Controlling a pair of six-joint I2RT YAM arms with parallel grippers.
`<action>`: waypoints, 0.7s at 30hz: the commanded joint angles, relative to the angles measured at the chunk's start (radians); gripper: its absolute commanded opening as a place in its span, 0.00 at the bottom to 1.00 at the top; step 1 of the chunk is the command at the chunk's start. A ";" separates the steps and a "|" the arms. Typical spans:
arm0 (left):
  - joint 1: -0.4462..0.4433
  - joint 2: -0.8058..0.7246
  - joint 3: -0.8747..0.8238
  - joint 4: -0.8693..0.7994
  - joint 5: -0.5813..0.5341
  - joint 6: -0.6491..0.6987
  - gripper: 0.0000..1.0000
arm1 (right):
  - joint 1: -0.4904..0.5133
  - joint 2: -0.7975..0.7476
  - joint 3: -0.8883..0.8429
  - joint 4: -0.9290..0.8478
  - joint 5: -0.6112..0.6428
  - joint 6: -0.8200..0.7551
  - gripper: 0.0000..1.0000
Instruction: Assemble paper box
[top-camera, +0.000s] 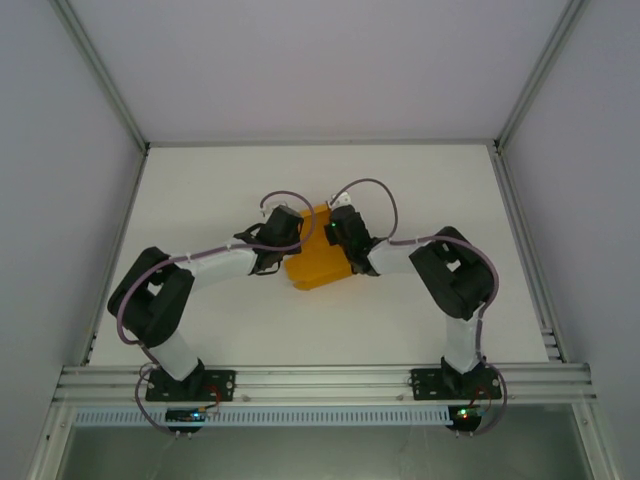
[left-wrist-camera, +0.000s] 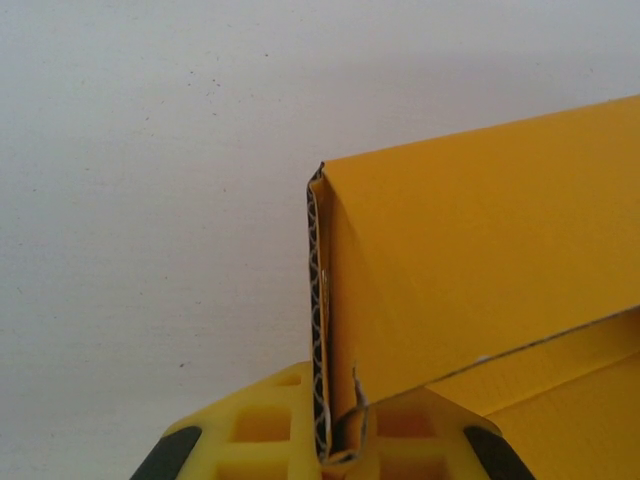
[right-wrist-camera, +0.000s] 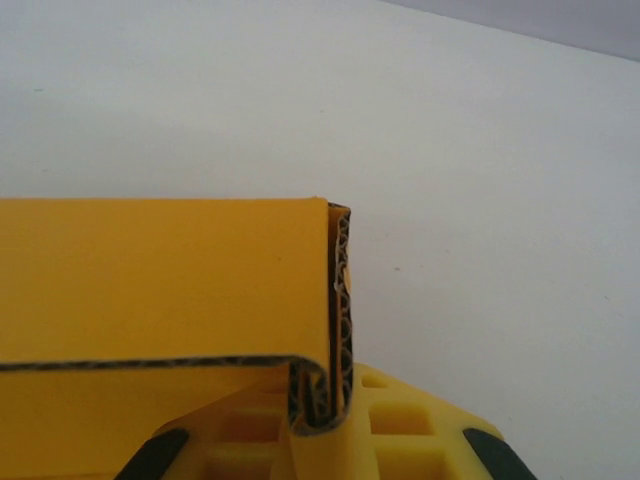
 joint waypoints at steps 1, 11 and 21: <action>0.007 0.017 0.017 -0.076 -0.008 -0.029 0.00 | -0.008 0.046 0.028 -0.145 0.370 0.064 0.05; 0.009 0.030 0.036 -0.083 -0.001 -0.050 0.00 | 0.034 0.135 0.154 -0.363 0.599 0.231 0.00; 0.008 0.036 0.051 -0.087 0.010 -0.065 0.00 | 0.036 0.183 0.205 -0.526 0.599 0.469 0.00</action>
